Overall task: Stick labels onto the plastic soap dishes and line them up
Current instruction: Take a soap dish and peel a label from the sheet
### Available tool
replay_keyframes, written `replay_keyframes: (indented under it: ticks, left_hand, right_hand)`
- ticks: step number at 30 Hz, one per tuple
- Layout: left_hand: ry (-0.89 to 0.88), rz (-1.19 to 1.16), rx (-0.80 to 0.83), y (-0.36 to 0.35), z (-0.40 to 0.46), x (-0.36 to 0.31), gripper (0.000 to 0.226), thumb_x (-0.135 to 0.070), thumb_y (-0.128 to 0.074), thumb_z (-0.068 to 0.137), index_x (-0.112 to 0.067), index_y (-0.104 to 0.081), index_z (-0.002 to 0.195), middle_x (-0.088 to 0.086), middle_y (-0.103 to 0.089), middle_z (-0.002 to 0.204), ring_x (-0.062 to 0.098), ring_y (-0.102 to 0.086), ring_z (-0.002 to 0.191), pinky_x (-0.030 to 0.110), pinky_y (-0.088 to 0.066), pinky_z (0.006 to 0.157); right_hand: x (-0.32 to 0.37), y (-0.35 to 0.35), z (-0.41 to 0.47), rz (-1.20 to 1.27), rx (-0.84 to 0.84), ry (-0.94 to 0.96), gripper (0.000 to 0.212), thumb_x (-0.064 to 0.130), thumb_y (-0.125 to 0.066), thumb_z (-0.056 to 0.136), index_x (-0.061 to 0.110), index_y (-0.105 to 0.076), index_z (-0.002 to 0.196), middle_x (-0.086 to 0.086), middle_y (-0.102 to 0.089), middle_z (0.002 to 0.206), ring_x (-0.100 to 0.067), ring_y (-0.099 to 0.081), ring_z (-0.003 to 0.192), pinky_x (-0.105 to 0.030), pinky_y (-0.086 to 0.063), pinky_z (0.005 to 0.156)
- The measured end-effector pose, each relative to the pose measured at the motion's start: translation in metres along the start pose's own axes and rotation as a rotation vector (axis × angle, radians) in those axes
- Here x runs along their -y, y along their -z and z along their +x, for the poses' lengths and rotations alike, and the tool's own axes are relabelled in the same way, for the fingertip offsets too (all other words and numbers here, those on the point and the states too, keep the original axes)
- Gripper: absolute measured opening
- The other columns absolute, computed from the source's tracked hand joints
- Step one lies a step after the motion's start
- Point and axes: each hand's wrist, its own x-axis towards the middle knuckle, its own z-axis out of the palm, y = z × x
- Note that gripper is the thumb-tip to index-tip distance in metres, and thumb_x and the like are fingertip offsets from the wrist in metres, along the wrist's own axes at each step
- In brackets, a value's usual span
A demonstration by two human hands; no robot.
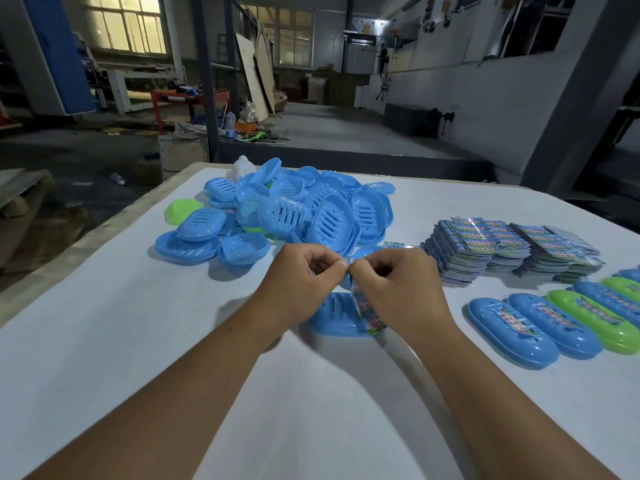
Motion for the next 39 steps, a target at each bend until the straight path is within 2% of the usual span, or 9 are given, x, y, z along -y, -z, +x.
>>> replay_keyframes:
  ticks: [3, 8, 11, 16, 20, 24, 30, 35, 39]
  left_hand:
    - [0.008, -0.007, -0.024, -0.002, 0.001, 0.001, 0.019, -0.011, -0.070, 0.089, -0.014, -0.073, 0.071, 0.012, -0.070, 0.068, 0.011, -0.056, 0.060, 0.027, -0.048, 0.061]
    - [0.050, 0.001, -0.123, -0.002, 0.003, 0.003, 0.018, -0.012, -0.068, 0.086, -0.012, -0.070, 0.069, -0.011, -0.063, 0.058, 0.002, -0.052, 0.055, 0.014, -0.045, 0.057]
    - [0.111, 0.039, -0.179, 0.002, 0.007, 0.007, 0.020, -0.015, -0.063, 0.087, -0.015, -0.065, 0.068, -0.014, -0.059, 0.056, 0.000, -0.051, 0.055, 0.011, -0.043, 0.055]
    - [0.271, -0.076, -0.219, 0.006, 0.012, 0.007, 0.020, -0.021, -0.053, 0.091, -0.015, -0.053, 0.071, -0.010, -0.062, 0.055, 0.007, -0.063, 0.054, 0.018, -0.047, 0.046]
    - [0.365, -0.074, -0.278, 0.012, 0.012, 0.005, 0.024, -0.033, -0.047, 0.076, -0.011, -0.057, 0.076, 0.012, -0.074, 0.083, 0.030, -0.073, 0.078, 0.046, -0.062, 0.070]
    - [0.313, 0.353, -0.309, 0.027, 0.014, 0.005, 0.026, -0.026, -0.050, 0.091, -0.010, -0.057, 0.072, 0.005, -0.067, 0.074, 0.027, -0.066, 0.077, 0.036, -0.053, 0.065]
    - [0.252, 0.997, -0.202, 0.045, 0.004, 0.008, 0.029, -0.036, -0.051, 0.089, -0.012, -0.056, 0.073, 0.009, -0.064, 0.079, 0.030, -0.061, 0.076, 0.034, -0.045, 0.062]
    - [0.323, 1.200, -0.111, 0.046, -0.002, 0.010, 0.021, -0.036, -0.058, 0.087, -0.019, -0.048, 0.080, 0.000, -0.043, 0.073, 0.026, -0.050, 0.076, 0.031, -0.034, 0.060]
    - [0.222, 1.171, -0.207, 0.046, -0.001, 0.005, 0.020, -0.031, -0.059, 0.086, -0.019, -0.049, 0.073, 0.000, -0.051, 0.073, 0.028, -0.054, 0.075, 0.031, -0.036, 0.060]
  right_hand:
    - [-0.002, -0.001, 0.002, -0.027, -0.022, 0.016, 0.031, 0.036, -0.052, 0.071, 0.013, -0.048, 0.052, -0.002, -0.038, 0.048, -0.009, -0.029, 0.048, -0.032, -0.033, 0.049]
    - [-0.007, -0.002, 0.005, 0.029, -0.022, -0.018, 0.030, 0.023, -0.059, 0.087, 0.006, -0.058, 0.062, -0.005, -0.054, 0.055, -0.009, -0.039, 0.053, -0.035, -0.042, 0.055]
    - [-0.010, -0.001, 0.008, 0.098, -0.022, -0.088, 0.032, 0.022, -0.058, 0.092, 0.004, -0.059, 0.065, 0.007, -0.042, 0.049, -0.007, -0.033, 0.051, -0.031, -0.034, 0.052]
    - [-0.018, 0.000, 0.013, 0.140, -0.051, -0.157, 0.031, 0.022, -0.058, 0.092, -0.005, -0.064, 0.078, 0.003, -0.038, 0.056, -0.010, -0.028, 0.055, -0.032, -0.028, 0.056]
    - [-0.022, 0.003, 0.018, 0.140, -0.083, -0.202, 0.034, 0.023, -0.059, 0.088, -0.010, -0.058, 0.078, -0.004, -0.032, 0.062, -0.014, -0.024, 0.061, -0.033, -0.024, 0.059]
    - [-0.025, 0.007, 0.021, 0.154, -0.103, -0.246, 0.036, 0.023, -0.060, 0.084, -0.011, -0.054, 0.075, -0.006, -0.032, 0.064, -0.016, -0.024, 0.064, -0.034, -0.024, 0.060]
    - [-0.020, 0.005, 0.014, 0.069, -0.044, -0.196, 0.035, 0.029, -0.059, 0.079, -0.005, -0.061, 0.075, -0.002, -0.034, 0.060, -0.013, -0.026, 0.059, -0.031, -0.027, 0.057]
    - [-0.016, 0.005, 0.011, 0.051, -0.034, -0.172, 0.033, 0.031, -0.057, 0.075, -0.003, -0.059, 0.071, 0.000, -0.037, 0.058, -0.012, -0.029, 0.057, -0.030, -0.029, 0.056]
    - [-0.016, 0.004, 0.010, 0.050, -0.032, -0.164, 0.031, 0.030, -0.057, 0.075, 0.000, -0.055, 0.067, 0.004, -0.036, 0.053, -0.010, -0.029, 0.053, -0.030, -0.031, 0.055]
